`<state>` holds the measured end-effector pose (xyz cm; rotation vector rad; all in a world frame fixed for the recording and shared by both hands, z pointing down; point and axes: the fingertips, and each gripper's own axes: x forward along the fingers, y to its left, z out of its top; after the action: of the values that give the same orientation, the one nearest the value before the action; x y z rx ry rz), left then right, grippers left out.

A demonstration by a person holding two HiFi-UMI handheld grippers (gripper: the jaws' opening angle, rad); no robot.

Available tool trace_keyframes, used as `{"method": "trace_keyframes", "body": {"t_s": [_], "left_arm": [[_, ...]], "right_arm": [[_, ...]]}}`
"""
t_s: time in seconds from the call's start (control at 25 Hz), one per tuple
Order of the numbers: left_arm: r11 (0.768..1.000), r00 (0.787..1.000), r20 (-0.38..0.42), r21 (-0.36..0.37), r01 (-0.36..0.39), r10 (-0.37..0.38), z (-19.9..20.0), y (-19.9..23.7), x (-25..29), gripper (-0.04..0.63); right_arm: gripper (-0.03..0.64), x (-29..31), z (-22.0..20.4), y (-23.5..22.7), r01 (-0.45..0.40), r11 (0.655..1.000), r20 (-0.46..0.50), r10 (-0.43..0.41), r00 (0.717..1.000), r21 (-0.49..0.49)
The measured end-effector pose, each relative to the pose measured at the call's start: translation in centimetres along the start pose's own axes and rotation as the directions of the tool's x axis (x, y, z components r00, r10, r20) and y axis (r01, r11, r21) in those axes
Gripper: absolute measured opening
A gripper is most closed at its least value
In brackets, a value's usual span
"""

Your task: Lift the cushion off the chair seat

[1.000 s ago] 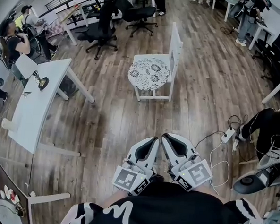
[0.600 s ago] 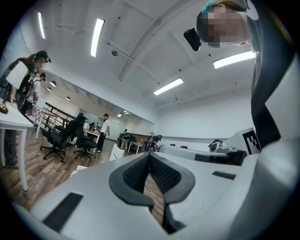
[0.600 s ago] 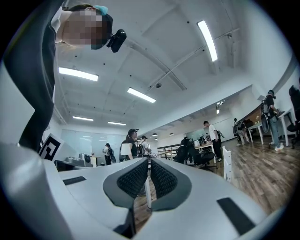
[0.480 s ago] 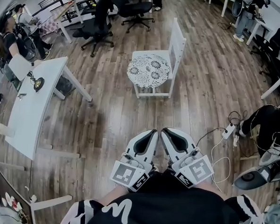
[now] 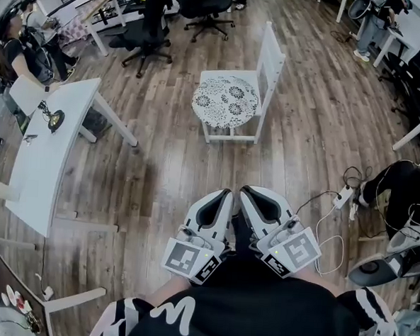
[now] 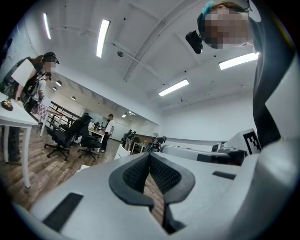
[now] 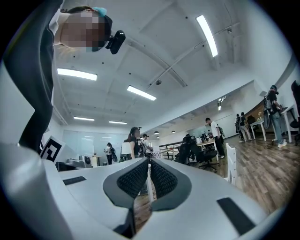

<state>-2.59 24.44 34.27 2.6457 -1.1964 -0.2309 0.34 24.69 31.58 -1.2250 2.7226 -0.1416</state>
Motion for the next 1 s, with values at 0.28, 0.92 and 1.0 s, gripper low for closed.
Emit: {"method": "trace_keyframes", "body": {"t_s": [0.28,0.92,1.0], "left_arm": [[0.999,0.999,-0.003,0.017,-0.034,0.034,0.3,3.1,2.8,0.004],[0.996,0.996,0.020,0.036,-0.083,0.082,2.4,10.8,17.0,0.003],[0.996,0.996,0.027,0.033,-0.089,0.088,2.9,11.8,18.9,0.003]], "right_arm": [[0.031,3.4,-0.3,-2.4,-0.035,0.999,0.001,0.035,0.999,-0.012],[0.031,14.1,1.7,-15.0,-0.111,0.993,-0.001,0.111,0.994,-0.028],[0.031,15.5,2.0,-16.7,-0.116,0.993,-0.006,0.116,0.993,-0.027]]}}
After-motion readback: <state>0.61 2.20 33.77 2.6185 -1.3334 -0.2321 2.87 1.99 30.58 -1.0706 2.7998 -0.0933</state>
